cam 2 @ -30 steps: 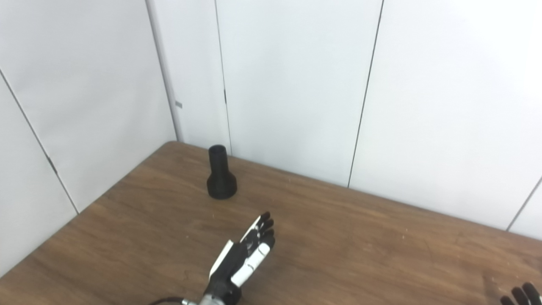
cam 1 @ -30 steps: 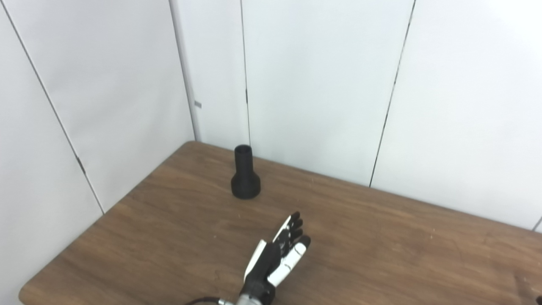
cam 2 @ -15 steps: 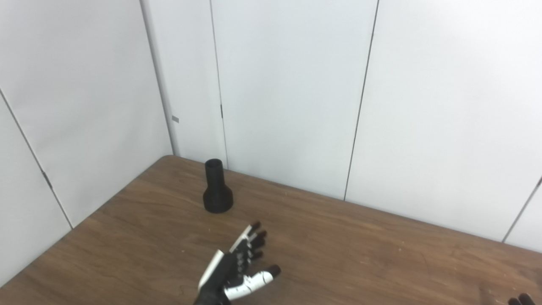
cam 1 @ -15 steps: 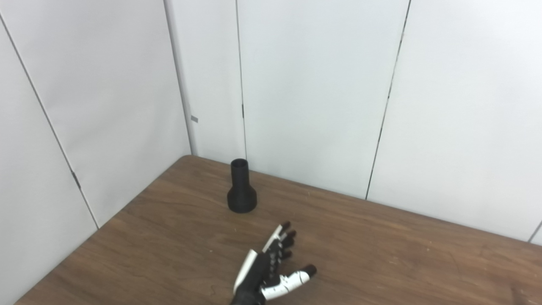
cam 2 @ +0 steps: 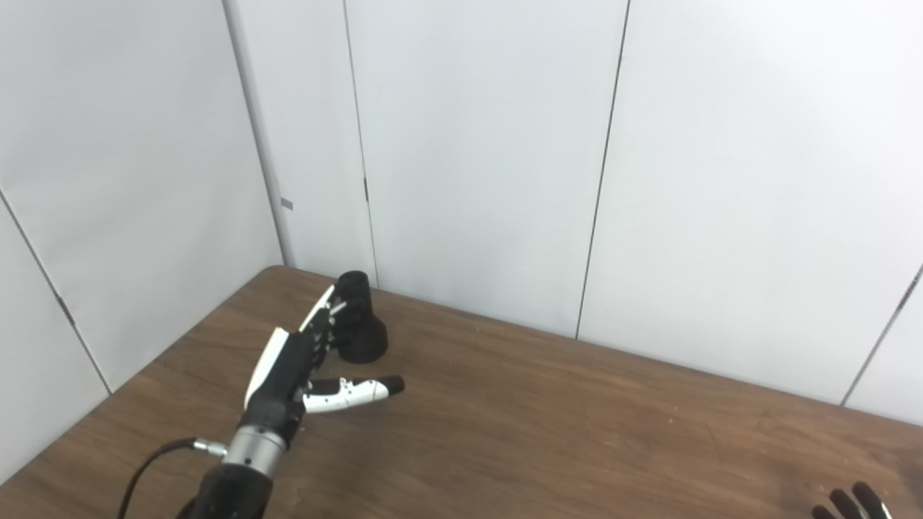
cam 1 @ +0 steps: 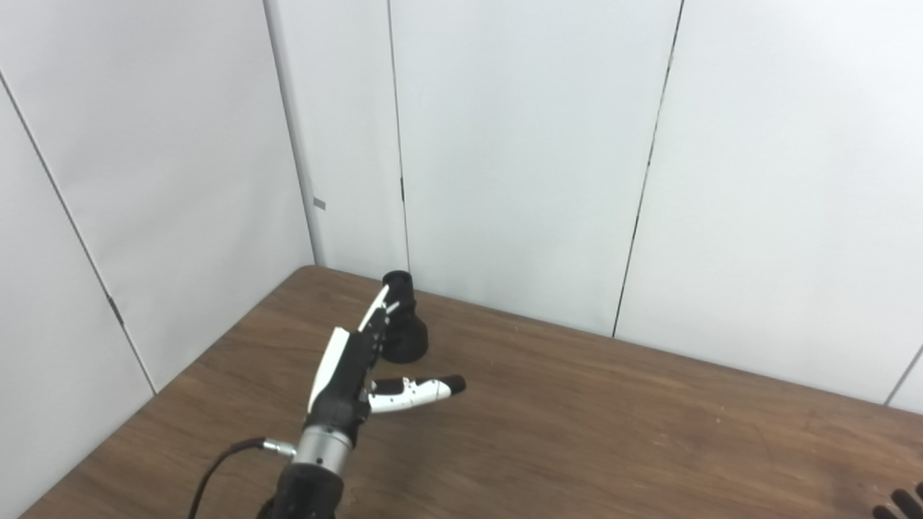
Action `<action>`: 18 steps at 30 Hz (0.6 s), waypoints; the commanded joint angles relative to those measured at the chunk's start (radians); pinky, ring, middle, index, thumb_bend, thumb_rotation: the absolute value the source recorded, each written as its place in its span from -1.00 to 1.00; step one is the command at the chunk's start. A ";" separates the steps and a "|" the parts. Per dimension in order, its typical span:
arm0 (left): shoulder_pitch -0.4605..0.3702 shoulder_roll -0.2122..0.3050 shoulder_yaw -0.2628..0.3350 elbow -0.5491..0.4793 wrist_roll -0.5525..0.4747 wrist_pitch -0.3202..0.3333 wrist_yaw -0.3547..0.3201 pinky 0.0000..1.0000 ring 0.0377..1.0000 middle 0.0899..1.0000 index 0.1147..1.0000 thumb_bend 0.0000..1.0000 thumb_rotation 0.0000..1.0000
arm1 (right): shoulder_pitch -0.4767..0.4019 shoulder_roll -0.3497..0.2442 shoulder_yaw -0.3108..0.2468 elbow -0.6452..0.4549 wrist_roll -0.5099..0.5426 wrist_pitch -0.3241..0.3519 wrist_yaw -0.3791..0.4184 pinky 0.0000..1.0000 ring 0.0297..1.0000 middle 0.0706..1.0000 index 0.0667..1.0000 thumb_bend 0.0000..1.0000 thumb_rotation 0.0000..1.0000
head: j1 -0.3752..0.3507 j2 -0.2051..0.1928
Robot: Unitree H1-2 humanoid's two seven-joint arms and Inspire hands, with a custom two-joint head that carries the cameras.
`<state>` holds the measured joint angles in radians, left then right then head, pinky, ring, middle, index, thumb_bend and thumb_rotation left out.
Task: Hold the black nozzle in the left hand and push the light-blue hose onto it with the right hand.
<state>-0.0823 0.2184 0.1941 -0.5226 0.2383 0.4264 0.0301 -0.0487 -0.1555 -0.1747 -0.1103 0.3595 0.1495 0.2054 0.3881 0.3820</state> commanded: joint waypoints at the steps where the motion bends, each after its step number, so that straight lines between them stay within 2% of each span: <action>1: -0.049 0.061 0.029 0.013 0.032 -0.002 0.010 0.70 0.75 0.73 0.83 0.86 -0.69 | -0.013 -0.005 -0.002 -0.038 0.005 -0.031 0.001 0.75 0.87 0.90 0.94 -0.11 1.00 | 0.000 0.000; 3: -0.068 0.097 0.036 0.052 0.069 0.000 0.019 0.70 0.74 0.72 0.83 0.91 -0.58 | -0.013 -0.006 0.000 -0.040 -0.004 -0.026 -0.006 0.73 0.86 0.89 0.94 -0.09 0.99 | 0.001 0.001; 6: -0.097 0.143 0.030 0.107 0.131 0.017 0.026 0.72 0.76 0.74 0.84 0.94 -0.52 | -0.014 -0.007 0.001 -0.035 -0.002 -0.025 -0.009 0.68 0.84 0.90 0.95 -0.09 0.99 | 0.004 0.002; 12: -0.159 0.186 0.047 0.194 0.272 0.043 -0.074 0.80 0.86 0.82 0.88 1.00 -0.57 | -0.018 -0.026 0.002 -0.008 0.034 -0.033 0.034 0.77 0.89 0.92 0.99 -0.11 1.00 | 0.007 0.004; 16: -0.189 0.228 0.019 0.279 0.358 0.043 -0.105 0.87 0.86 0.87 0.87 0.91 -0.30 | -0.017 -0.036 0.008 -0.005 0.029 -0.036 0.045 0.78 0.93 0.94 0.99 -0.11 1.00 | 0.008 0.004; 17: -0.195 0.235 0.015 0.295 0.363 0.043 -0.111 0.83 0.89 0.90 0.88 0.86 -0.14 | -0.016 -0.037 0.009 -0.007 0.027 -0.036 0.045 0.75 0.92 0.94 0.99 -0.11 1.00 | 0.007 0.005; 18: -0.204 0.236 0.016 0.311 0.368 0.043 -0.127 0.81 0.91 0.92 0.88 0.84 -0.09 | -0.015 -0.038 0.009 -0.011 0.024 -0.033 0.042 0.74 0.91 0.93 0.99 -0.11 1.00 | 0.007 0.006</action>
<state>-0.2404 0.4250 0.2052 -0.2030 0.5776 0.4729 -0.0951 -0.0470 -0.1829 -0.1640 -0.0948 0.3790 0.1500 0.2342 0.3958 0.3896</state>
